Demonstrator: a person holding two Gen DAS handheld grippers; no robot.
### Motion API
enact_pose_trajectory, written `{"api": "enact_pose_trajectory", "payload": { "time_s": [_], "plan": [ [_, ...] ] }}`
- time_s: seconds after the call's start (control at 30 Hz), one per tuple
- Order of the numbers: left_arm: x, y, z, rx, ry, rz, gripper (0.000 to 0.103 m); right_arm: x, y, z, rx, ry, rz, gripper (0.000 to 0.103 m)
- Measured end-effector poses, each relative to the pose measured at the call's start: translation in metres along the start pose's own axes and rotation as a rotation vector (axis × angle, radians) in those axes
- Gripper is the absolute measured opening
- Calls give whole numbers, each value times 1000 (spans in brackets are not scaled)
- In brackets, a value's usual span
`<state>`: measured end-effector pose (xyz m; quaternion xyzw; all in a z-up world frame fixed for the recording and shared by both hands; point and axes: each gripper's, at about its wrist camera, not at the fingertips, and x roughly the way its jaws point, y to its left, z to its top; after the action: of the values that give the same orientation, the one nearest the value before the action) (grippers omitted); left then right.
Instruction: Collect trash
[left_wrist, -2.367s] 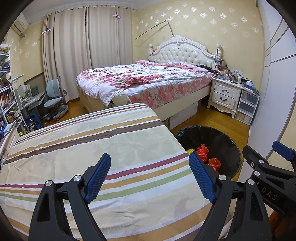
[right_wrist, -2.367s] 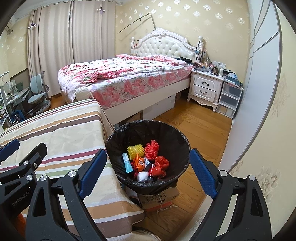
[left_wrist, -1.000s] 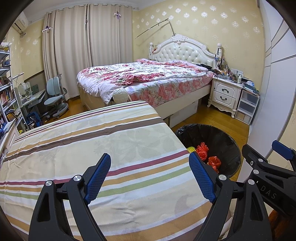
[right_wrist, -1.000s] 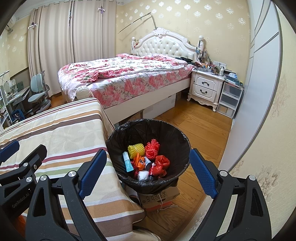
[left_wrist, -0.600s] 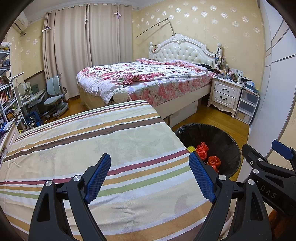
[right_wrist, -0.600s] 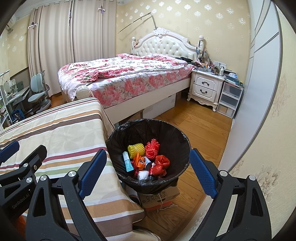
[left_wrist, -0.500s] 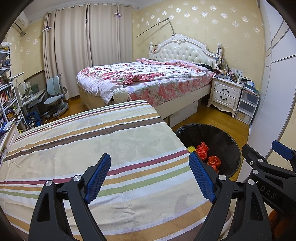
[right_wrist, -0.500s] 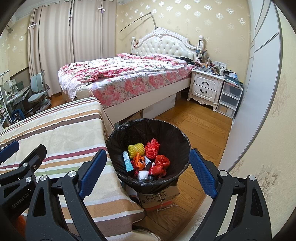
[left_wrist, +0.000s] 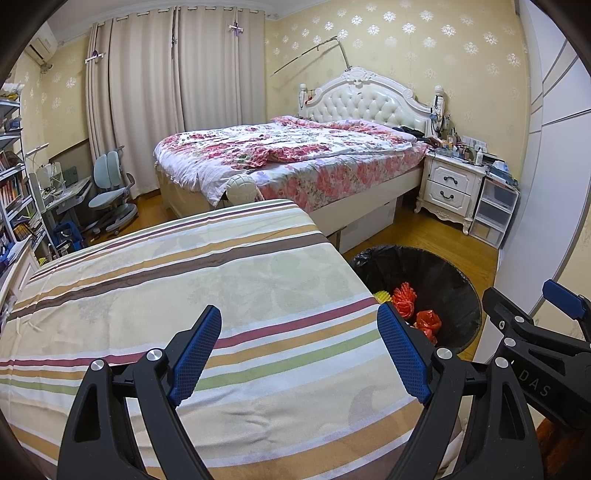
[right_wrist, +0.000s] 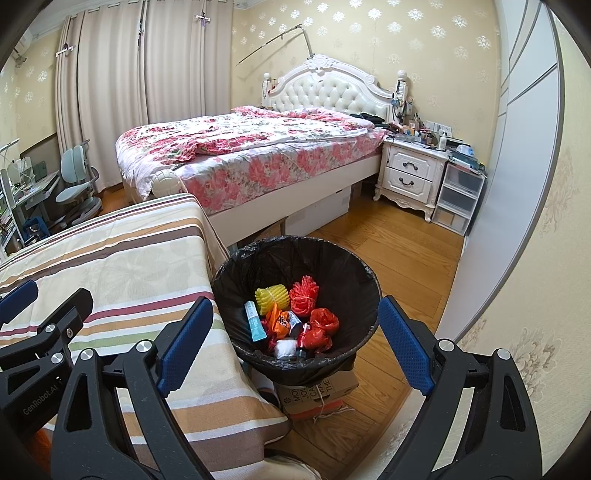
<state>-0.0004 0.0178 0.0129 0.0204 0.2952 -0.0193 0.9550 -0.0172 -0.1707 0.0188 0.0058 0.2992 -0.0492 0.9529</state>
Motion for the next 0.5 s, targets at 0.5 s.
{"api": "enact_pose_trajectory", "payload": {
  "time_s": [0.5],
  "plan": [
    [0, 6, -6, -2, -13, 11, 84, 0, 0, 0, 0, 0, 0, 89]
  ]
}}
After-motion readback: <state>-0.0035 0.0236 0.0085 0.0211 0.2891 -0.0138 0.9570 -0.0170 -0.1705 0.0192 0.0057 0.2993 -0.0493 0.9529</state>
